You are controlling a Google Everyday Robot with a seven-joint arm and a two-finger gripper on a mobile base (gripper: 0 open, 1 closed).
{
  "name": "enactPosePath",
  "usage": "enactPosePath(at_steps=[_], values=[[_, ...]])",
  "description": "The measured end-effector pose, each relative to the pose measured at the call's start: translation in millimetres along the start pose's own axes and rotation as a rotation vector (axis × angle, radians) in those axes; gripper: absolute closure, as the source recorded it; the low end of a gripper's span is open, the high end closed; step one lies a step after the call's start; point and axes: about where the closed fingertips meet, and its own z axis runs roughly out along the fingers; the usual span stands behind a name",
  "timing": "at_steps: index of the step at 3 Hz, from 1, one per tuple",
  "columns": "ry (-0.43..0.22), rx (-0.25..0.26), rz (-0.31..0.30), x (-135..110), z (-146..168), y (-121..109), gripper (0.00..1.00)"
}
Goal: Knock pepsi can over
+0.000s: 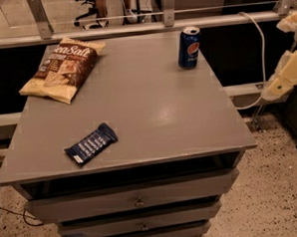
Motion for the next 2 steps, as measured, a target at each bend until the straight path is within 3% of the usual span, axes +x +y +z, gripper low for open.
enactPosePath(at_steps=[1, 2], values=[[-0.162, 0.023, 0.100, -2, 28, -53, 0.00], [-0.331, 0.004, 0.182, -18, 64, -93, 0.00]])
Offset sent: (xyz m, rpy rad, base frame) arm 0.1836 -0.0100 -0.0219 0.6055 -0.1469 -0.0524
